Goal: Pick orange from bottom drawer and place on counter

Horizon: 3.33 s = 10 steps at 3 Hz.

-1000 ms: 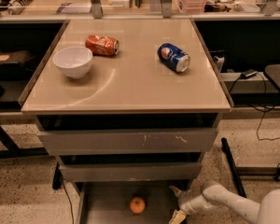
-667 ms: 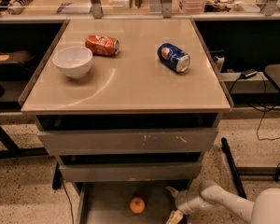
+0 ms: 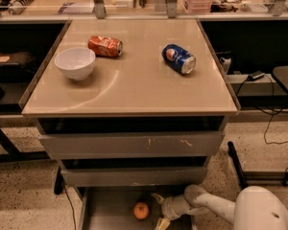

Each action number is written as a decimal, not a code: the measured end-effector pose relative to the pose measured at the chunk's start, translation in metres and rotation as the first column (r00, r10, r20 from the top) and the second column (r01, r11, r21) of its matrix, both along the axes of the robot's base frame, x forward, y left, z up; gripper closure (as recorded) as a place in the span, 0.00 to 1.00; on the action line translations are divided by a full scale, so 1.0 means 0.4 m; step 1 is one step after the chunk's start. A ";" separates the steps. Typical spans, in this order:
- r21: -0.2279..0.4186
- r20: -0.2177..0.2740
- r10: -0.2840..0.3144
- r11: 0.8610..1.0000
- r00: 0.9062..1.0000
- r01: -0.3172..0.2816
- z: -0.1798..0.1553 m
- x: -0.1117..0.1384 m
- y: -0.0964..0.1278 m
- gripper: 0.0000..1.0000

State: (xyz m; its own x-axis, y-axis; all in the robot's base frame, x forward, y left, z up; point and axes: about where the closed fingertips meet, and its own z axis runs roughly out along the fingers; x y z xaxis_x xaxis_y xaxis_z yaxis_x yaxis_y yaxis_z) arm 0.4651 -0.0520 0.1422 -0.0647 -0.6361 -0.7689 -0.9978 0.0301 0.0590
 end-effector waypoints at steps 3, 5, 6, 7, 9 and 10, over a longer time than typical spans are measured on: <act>0.076 0.067 0.024 0.997 0.997 -0.029 -0.004 0.011 0.151 0.00; 0.076 0.067 0.024 0.997 0.997 -0.029 -0.005 0.012 0.151 0.20; 0.076 0.067 0.024 0.997 0.997 -0.029 -0.005 0.012 0.151 0.43; 0.076 0.067 0.024 0.997 0.997 -0.029 -0.005 0.011 0.151 0.66; 0.093 0.056 0.055 0.994 0.997 -0.060 0.027 -0.029 0.137 1.00; 0.114 0.073 0.088 0.989 0.993 -0.096 0.095 -0.067 0.114 1.00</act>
Offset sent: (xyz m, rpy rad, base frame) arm 0.0069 0.0641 0.0173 0.0849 -0.0891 0.0575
